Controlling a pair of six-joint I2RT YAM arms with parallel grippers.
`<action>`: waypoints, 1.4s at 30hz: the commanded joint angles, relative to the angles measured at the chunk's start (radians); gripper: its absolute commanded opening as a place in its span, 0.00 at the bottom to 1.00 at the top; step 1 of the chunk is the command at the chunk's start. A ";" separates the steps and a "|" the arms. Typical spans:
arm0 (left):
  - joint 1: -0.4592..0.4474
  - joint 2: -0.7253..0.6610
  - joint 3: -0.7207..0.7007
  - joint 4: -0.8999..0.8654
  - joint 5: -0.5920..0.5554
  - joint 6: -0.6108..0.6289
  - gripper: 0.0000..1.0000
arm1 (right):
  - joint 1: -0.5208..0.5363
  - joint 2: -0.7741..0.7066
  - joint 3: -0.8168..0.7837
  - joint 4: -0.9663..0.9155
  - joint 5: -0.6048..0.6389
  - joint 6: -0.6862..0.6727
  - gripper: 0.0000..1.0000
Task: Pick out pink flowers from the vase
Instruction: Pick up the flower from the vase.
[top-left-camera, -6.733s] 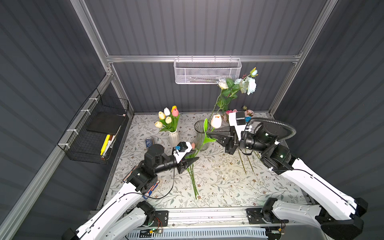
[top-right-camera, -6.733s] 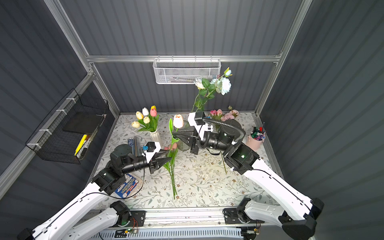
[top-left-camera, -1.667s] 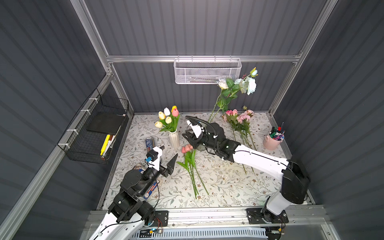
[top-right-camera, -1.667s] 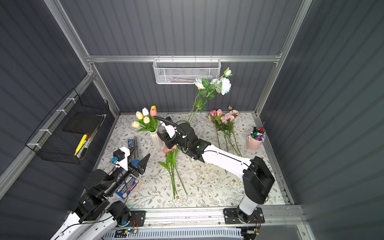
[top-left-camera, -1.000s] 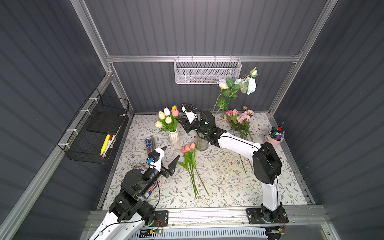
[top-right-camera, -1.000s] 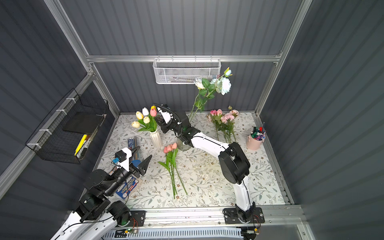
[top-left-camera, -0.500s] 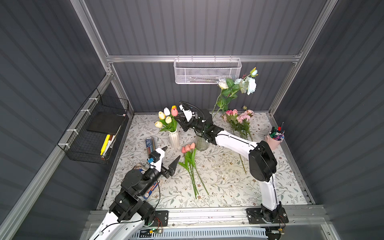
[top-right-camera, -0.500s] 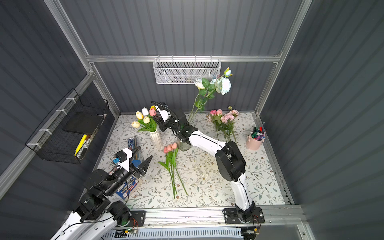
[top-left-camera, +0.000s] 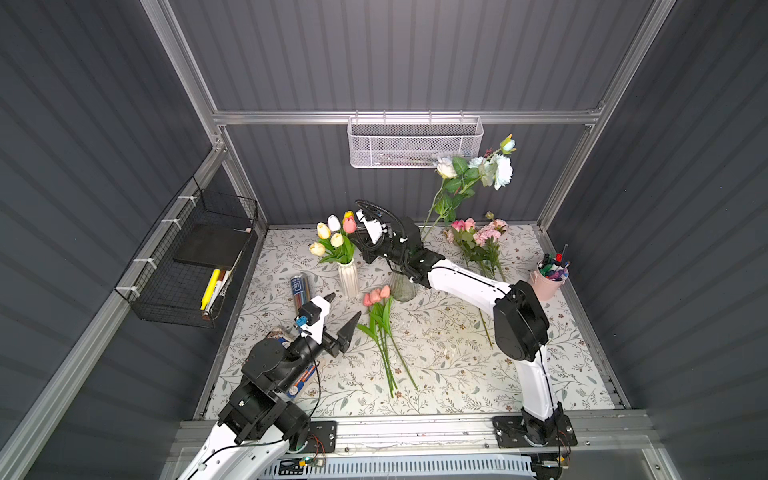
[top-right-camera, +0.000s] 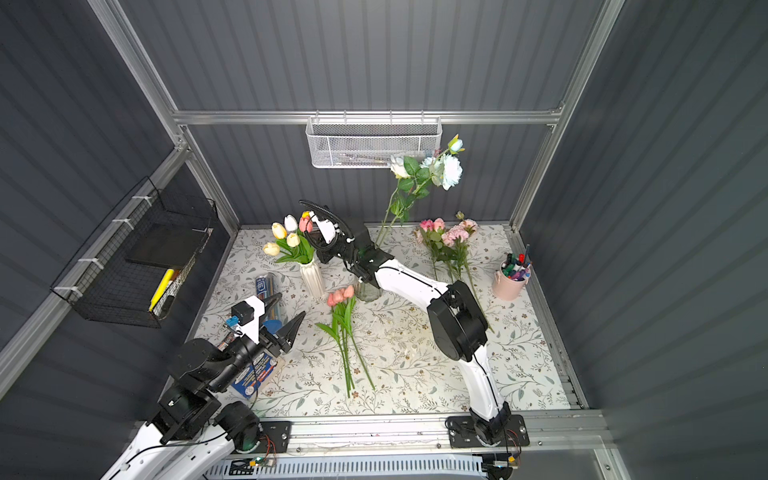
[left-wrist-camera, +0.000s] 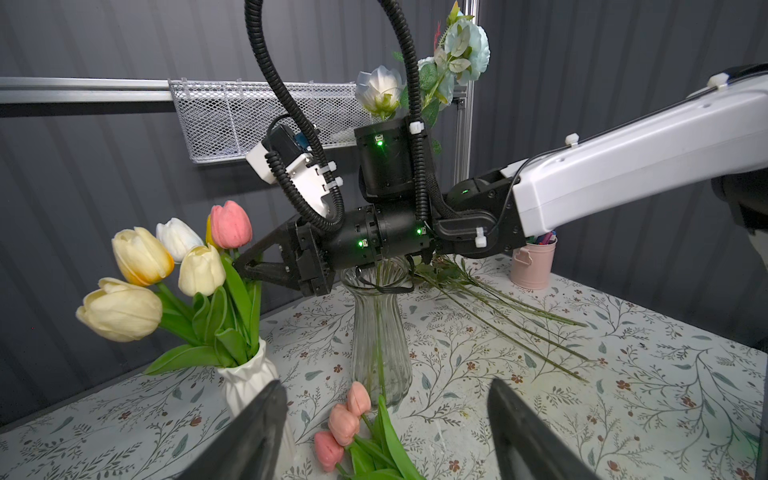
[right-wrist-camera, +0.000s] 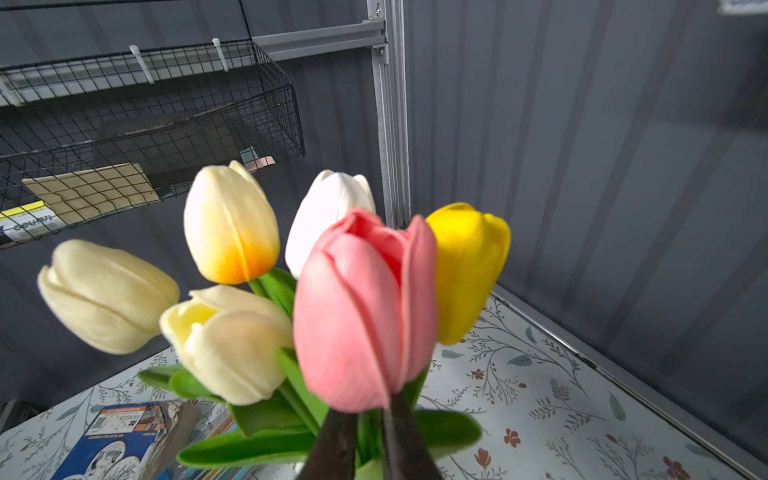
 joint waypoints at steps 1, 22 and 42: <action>-0.002 -0.003 -0.010 0.022 0.009 0.010 0.78 | -0.002 0.011 0.032 0.000 -0.016 0.003 0.08; -0.002 -0.001 -0.004 0.003 -0.004 0.006 0.78 | -0.010 -0.202 0.003 0.004 0.013 -0.072 0.00; -0.002 0.188 0.115 -0.046 -0.006 -0.004 0.70 | -0.010 -0.634 -0.140 -0.218 -0.058 -0.085 0.00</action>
